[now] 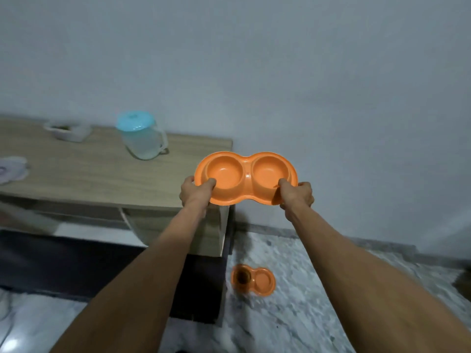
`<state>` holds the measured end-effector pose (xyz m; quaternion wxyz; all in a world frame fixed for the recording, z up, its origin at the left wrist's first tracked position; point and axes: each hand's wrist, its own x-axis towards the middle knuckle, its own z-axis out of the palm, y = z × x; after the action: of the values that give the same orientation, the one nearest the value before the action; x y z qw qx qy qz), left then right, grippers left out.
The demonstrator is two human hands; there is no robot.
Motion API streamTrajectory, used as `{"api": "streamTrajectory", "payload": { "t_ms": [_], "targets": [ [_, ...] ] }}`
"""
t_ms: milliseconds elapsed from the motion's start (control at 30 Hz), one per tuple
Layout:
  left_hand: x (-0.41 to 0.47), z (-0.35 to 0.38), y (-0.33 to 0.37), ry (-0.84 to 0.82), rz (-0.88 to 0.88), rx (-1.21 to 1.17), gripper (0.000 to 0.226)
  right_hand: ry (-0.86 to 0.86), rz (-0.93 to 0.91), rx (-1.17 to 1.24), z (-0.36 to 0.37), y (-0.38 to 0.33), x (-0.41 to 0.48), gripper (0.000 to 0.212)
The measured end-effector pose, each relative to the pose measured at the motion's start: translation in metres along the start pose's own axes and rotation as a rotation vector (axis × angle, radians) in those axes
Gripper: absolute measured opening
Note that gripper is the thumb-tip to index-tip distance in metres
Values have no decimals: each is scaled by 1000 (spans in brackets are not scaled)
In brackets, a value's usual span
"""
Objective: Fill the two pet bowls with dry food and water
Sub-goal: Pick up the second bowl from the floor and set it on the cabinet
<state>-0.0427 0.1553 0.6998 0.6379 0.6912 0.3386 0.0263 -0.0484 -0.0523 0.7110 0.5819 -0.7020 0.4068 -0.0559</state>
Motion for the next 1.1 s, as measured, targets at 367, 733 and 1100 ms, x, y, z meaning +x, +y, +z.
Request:
{"api": "streamTrajectory", "payload": {
  "t_ms": [367,733,1100],
  "targets": [
    [68,-235,-4,208,-4,-113,62,-258,-124,-154,180,-5,-159,58],
    [168,-419,-2,251,9,-5,34,-283,-101,-160,338,10,-295,56],
    [271,-451,21,184,11,39,68,-228,-74,-163,443,-4,-294,56]
  ]
}}
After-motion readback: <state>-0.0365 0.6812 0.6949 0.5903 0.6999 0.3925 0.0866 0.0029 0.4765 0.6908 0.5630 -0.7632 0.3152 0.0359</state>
